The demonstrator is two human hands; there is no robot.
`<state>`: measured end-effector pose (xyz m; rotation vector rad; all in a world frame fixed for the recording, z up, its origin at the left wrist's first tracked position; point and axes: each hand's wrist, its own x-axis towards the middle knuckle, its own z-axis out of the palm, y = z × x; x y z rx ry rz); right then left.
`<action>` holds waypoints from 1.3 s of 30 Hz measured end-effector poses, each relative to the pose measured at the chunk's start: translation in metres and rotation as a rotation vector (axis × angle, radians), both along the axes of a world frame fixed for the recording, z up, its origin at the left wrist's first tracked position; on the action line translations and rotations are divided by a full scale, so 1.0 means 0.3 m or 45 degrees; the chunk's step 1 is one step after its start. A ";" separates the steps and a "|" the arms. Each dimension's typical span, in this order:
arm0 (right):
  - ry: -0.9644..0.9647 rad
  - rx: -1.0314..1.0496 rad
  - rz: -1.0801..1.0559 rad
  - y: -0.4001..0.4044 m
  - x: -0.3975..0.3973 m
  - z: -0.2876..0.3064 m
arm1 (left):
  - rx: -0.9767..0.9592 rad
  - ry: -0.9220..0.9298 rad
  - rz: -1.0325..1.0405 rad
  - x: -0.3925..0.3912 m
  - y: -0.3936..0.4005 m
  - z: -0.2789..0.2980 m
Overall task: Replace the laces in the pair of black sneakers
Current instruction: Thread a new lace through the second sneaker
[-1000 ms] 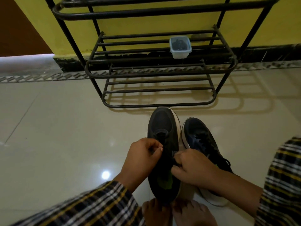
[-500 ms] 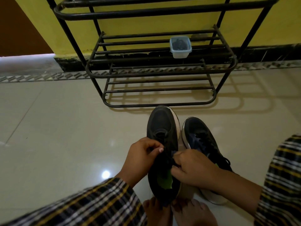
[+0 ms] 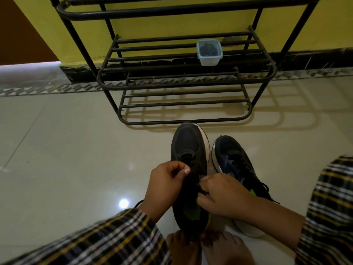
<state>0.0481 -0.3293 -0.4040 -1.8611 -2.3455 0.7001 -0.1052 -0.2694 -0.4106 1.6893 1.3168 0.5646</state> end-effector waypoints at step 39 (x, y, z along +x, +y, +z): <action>0.792 0.152 -0.593 0.130 -0.013 -0.072 | -0.089 0.049 -0.016 0.010 0.028 -0.034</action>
